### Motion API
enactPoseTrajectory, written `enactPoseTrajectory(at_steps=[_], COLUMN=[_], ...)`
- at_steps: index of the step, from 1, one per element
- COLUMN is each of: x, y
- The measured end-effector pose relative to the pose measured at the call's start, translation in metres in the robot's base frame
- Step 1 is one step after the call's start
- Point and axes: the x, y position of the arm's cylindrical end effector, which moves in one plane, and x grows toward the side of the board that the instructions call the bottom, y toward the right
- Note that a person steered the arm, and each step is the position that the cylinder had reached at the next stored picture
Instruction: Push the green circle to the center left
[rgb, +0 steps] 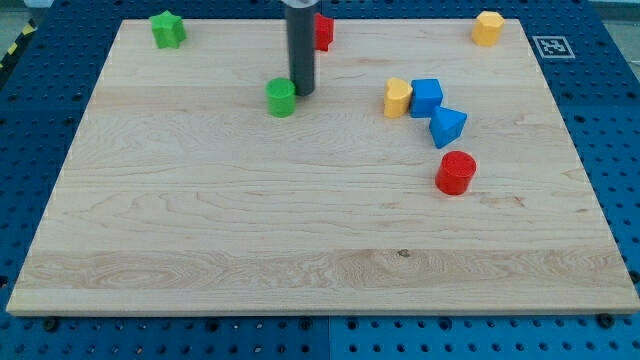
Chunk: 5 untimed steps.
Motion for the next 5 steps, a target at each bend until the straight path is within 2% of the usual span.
enactPoseTrajectory(at_steps=[1,3,5], x=[0.006,0.028,0.030], y=[-0.021,0.008,-0.033])
